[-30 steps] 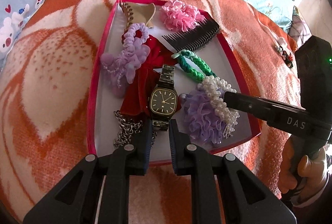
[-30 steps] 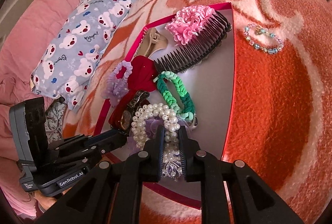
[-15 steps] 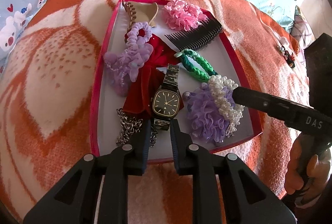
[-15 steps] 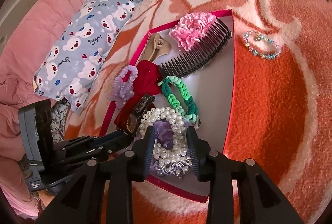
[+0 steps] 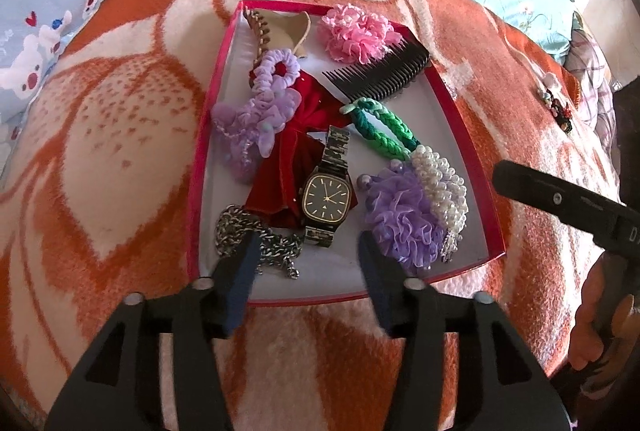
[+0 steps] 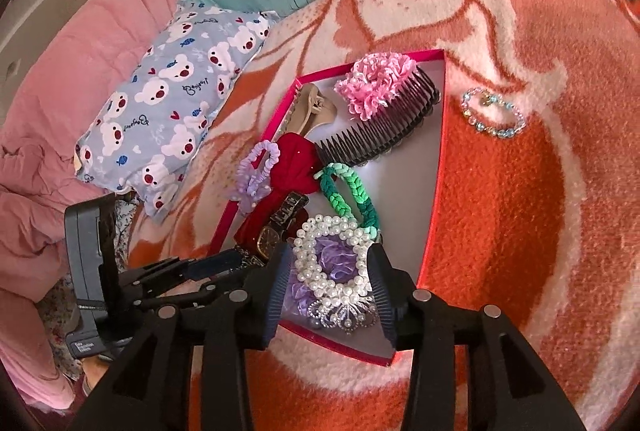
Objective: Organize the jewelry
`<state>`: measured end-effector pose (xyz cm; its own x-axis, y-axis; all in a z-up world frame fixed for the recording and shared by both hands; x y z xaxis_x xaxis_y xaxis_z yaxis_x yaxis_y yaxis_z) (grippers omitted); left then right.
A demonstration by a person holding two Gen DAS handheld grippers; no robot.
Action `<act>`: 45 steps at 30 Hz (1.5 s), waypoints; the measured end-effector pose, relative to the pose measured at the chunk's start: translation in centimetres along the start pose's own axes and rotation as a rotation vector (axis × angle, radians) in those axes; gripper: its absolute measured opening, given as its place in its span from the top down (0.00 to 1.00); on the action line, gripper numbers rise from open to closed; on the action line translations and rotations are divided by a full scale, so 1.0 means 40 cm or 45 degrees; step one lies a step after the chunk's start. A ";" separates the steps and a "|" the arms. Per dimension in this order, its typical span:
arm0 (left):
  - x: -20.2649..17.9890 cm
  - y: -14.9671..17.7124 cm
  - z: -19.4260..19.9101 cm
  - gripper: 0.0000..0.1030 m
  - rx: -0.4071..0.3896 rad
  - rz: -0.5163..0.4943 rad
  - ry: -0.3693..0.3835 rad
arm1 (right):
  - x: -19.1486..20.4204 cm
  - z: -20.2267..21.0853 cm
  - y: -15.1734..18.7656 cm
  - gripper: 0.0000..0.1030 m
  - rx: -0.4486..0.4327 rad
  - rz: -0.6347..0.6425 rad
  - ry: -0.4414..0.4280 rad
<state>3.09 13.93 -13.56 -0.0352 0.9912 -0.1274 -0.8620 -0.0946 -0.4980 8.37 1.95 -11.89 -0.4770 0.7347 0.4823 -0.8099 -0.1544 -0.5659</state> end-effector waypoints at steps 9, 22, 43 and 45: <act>0.026 0.011 0.063 0.28 -0.041 0.040 -0.066 | -0.009 0.026 0.023 0.46 0.008 0.044 0.043; 0.066 0.047 0.127 0.19 -0.063 0.111 -0.118 | 0.000 0.100 0.055 0.23 -0.001 0.152 0.110; 0.069 0.076 0.182 0.13 -0.040 0.038 -0.258 | -0.009 0.125 0.117 0.07 0.109 0.287 0.209; 0.064 0.070 0.193 0.13 -0.042 -0.018 -0.333 | -0.001 0.127 0.117 0.07 0.114 0.301 0.204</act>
<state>-3.33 16.90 -8.65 -0.1565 0.9823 0.1034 -0.8464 -0.0795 -0.5265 2.88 -2.17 -11.15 -0.6017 0.7652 0.2289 -0.7132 -0.3857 -0.5853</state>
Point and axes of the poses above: each gripper's, at about its wrist camera, not at the fingertips, and z roughly against the way its jaws point, x to its left, y to its underside, the point moved 10 cm from there along -z, roughly the way its jaws point, and after that the axes turned 3 degrees about -z, right-handed, at the moved point
